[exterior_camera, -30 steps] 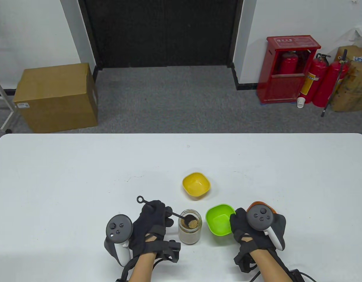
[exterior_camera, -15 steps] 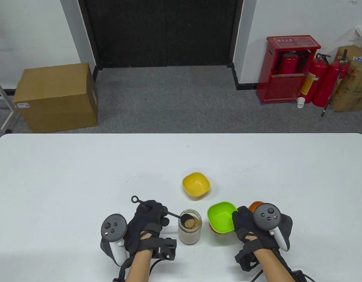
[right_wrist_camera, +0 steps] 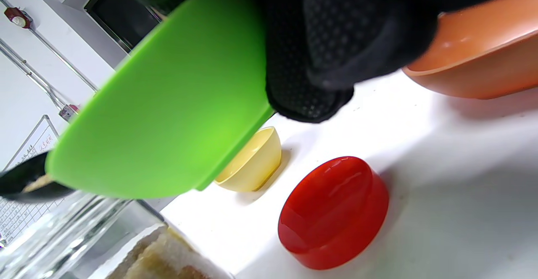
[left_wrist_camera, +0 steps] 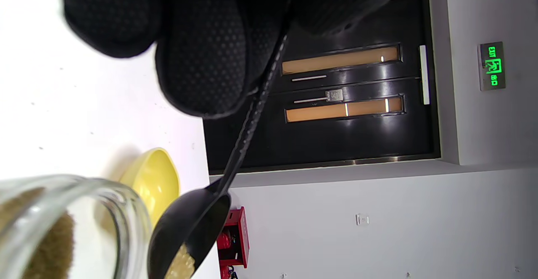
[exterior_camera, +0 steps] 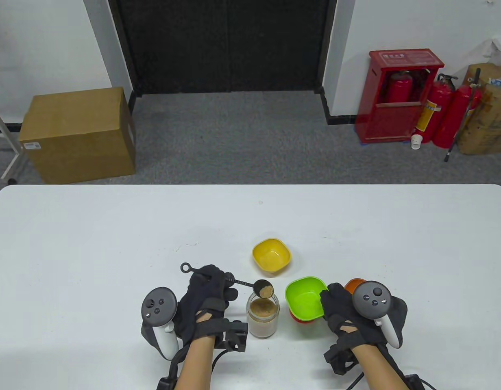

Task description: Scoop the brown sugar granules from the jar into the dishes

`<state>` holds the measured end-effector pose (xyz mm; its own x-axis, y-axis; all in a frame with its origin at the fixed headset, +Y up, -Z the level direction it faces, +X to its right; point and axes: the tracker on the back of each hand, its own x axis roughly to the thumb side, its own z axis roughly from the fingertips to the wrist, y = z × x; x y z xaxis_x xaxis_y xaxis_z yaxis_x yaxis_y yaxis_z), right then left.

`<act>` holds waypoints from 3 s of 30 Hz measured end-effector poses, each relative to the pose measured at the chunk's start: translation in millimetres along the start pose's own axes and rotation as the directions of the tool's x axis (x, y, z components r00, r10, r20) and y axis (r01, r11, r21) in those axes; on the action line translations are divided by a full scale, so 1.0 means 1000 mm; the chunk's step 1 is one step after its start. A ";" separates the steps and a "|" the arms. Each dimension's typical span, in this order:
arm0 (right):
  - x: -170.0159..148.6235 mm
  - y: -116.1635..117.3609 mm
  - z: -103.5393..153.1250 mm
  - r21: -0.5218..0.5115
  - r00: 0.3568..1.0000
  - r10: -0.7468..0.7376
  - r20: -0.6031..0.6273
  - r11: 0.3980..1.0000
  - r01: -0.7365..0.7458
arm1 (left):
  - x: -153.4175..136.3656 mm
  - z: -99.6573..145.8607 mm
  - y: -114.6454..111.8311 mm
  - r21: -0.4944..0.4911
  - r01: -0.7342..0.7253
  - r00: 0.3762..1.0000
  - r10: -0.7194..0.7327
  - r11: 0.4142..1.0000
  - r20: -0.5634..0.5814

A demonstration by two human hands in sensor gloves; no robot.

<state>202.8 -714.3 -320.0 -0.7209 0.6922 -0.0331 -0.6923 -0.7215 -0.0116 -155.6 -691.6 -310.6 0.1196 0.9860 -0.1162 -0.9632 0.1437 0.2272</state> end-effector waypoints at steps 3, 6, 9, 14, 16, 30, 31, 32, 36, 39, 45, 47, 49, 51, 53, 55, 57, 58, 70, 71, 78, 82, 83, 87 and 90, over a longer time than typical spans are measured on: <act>0.000 0.001 0.000 0.001 1.000 -0.003 0.002 1.000 0.003 | 0.008 -0.002 -0.010 -0.017 0.005 1.000 -0.004 1.000 0.018; 0.001 0.002 0.001 0.003 1.000 -0.003 0.007 1.000 0.003 | 0.013 -0.004 -0.022 -0.043 0.029 0.998 -0.027 0.999 0.055; 0.002 0.005 0.000 0.012 1.000 0.000 0.009 1.000 0.000 | 0.011 -0.006 -0.037 -0.092 0.053 0.992 -0.042 0.994 0.116; 0.002 0.008 0.001 0.021 1.000 -0.009 0.011 1.000 0.009 | 0.008 -0.006 -0.054 -0.151 0.126 0.969 -0.089 0.980 0.231; 0.002 0.008 0.001 0.021 1.000 -0.010 0.013 1.000 0.010 | 0.009 -0.005 -0.057 -0.168 0.142 0.960 -0.094 0.976 0.262; 0.001 0.010 0.002 0.030 0.999 -0.049 0.010 0.998 0.049 | 0.017 0.006 -0.070 -0.238 0.269 0.876 -0.134 0.934 0.463; 0.001 0.010 0.002 0.030 0.999 -0.051 0.009 0.998 0.051 | 0.018 0.007 -0.070 -0.245 0.276 0.871 -0.134 0.930 0.473; 0.001 0.010 0.002 0.029 0.999 -0.051 0.010 0.998 0.051 | 0.018 0.007 -0.071 -0.248 0.280 0.867 -0.133 0.927 0.481; 0.001 0.009 0.002 0.025 0.998 -0.056 0.010 0.998 0.055 | 0.019 0.010 -0.071 -0.266 0.295 0.850 -0.125 0.918 0.512; 0.000 0.009 0.003 0.024 0.998 -0.058 0.009 0.998 0.058 | 0.019 0.011 -0.072 -0.280 0.301 0.841 -0.115 0.911 0.528; -0.001 0.008 0.003 0.028 0.998 -0.064 -0.002 0.998 0.064 | 0.018 0.012 -0.072 -0.335 0.324 0.831 -0.097 0.885 0.548; -0.002 0.008 0.003 0.027 0.998 -0.065 -0.004 0.998 0.065 | 0.017 0.012 -0.073 -0.361 0.327 0.835 -0.088 0.873 0.544; -0.002 0.008 0.003 0.026 0.998 -0.065 -0.005 0.998 0.065 | 0.016 0.012 -0.072 -0.367 0.326 0.836 -0.085 0.871 0.542; -0.002 0.008 0.003 0.029 0.998 -0.067 -0.004 0.997 0.067 | 0.016 0.013 -0.071 -0.355 0.318 0.837 -0.085 0.879 0.541; -0.002 0.007 0.003 0.030 0.998 -0.067 -0.002 0.997 0.067 | 0.017 0.013 -0.068 -0.339 0.292 0.847 -0.077 0.894 0.526; -0.002 0.007 0.003 0.031 0.998 -0.071 -0.001 0.997 0.071 | 0.017 0.012 -0.063 -0.335 0.264 0.861 -0.064 0.905 0.505; -0.002 0.007 0.002 0.026 0.997 -0.073 -0.001 0.997 0.073 | 0.017 0.009 -0.057 -0.335 0.223 0.874 -0.036 0.915 0.485; -0.002 0.006 0.002 0.018 0.997 -0.073 0.002 0.997 0.073 | 0.018 0.008 -0.054 -0.331 0.205 0.879 -0.025 0.921 0.476; 0.006 -0.016 -0.021 -0.056 1.000 0.000 -0.010 0.998 -0.001 | 0.035 -0.015 0.013 -0.234 0.081 0.912 0.022 0.969 0.409; 0.008 -0.020 -0.025 -0.073 1.000 0.012 -0.014 0.997 -0.013 | 0.034 -0.017 0.020 -0.232 0.075 0.917 0.024 0.970 0.398; 0.012 -0.039 -0.053 -0.117 0.994 -0.036 -0.099 0.993 0.024 | 0.009 -0.024 0.065 -0.164 -0.008 0.949 0.059 0.986 0.309; 0.004 -0.042 -0.074 -0.119 0.981 -0.060 -0.185 0.992 0.038 | -0.012 -0.026 0.087 -0.113 -0.020 0.968 0.047 0.993 0.247; 0.001 -0.042 -0.080 -0.123 0.975 -0.057 -0.214 0.992 0.031 | -0.018 -0.027 0.092 -0.099 -0.035 0.971 0.057 0.994 0.230; -0.010 -0.041 -0.098 -0.147 0.953 -0.010 -0.302 0.989 -0.036 | -0.031 -0.028 0.102 -0.067 -0.067 0.981 0.078 0.995 0.176; -0.019 -0.037 -0.111 -0.161 0.941 0.014 -0.337 0.984 -0.072 | -0.038 -0.028 0.105 -0.072 -0.053 0.988 0.063 0.996 0.140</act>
<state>246.1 -702.3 -429.3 -0.6778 0.6365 -0.3679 -0.6240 -0.7627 -0.1699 -268.0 -716.2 -309.5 0.0914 0.9952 0.0348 -0.9830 0.0846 0.1631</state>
